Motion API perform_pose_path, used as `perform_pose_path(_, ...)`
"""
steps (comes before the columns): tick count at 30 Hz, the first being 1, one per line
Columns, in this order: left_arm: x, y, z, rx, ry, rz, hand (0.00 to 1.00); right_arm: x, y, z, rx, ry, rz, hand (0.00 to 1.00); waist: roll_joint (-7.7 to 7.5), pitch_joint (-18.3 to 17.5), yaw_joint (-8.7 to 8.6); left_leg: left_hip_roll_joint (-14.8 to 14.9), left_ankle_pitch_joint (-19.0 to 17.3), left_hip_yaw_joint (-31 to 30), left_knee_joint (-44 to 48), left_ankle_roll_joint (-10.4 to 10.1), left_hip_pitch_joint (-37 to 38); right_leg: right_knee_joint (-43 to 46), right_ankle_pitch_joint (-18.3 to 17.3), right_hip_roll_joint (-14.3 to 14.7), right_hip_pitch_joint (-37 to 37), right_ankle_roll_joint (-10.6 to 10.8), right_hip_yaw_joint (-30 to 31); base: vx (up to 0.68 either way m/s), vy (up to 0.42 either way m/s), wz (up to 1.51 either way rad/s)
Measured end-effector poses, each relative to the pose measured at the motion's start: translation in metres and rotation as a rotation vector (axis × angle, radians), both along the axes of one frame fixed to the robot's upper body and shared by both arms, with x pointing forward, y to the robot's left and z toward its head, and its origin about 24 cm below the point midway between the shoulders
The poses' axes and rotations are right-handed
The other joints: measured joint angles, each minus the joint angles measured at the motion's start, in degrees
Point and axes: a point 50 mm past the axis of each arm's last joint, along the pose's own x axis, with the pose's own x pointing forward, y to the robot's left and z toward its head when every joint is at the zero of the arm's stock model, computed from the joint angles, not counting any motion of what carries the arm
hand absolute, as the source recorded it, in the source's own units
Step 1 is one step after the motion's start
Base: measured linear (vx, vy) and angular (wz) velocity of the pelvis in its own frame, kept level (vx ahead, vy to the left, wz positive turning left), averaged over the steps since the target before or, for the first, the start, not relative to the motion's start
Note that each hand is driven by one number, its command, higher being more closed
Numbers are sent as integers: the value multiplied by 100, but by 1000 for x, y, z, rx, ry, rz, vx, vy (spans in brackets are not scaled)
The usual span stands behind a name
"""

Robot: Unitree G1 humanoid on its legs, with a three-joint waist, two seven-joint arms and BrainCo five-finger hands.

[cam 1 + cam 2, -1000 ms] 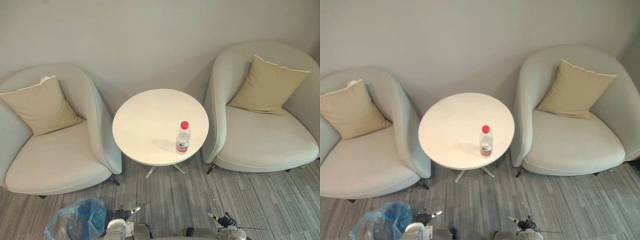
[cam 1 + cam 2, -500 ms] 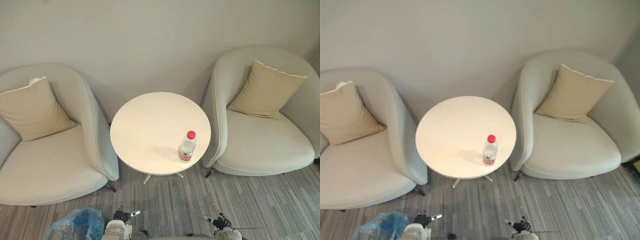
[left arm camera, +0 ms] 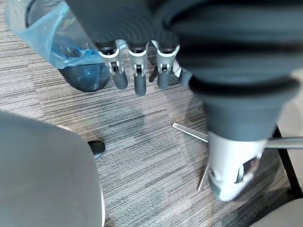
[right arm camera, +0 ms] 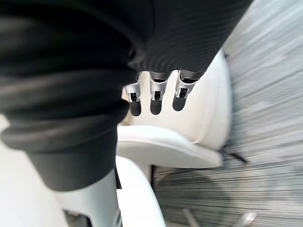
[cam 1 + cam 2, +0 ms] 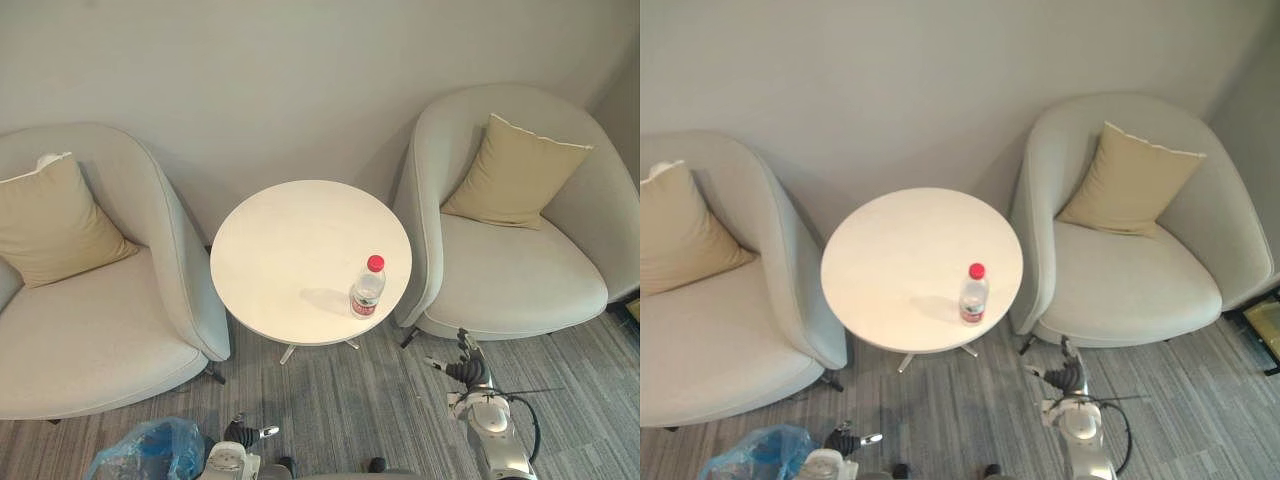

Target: Gather rubbish on tea table into small bin, then transfer packed bag to large trash can.

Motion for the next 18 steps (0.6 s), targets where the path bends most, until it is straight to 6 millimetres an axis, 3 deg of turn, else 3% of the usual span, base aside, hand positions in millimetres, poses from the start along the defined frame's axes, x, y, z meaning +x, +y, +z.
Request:
perform_pose_path(13,5,0,3,5,-29,-23,0,32,17,27,-52,-112,131,0,61,82,57,-122,120,-461,-143,53,-135,-140,65,-65,63,29,-330,2,0,13)
perform_pose_path(18,11,-1,6,6,-53,-31,0,39,19,22,-23,-95,123,0,100,257,75,-137,171,-628,-163,50,-212,-187,65,-68,84,25,-498,-20,-14,17)
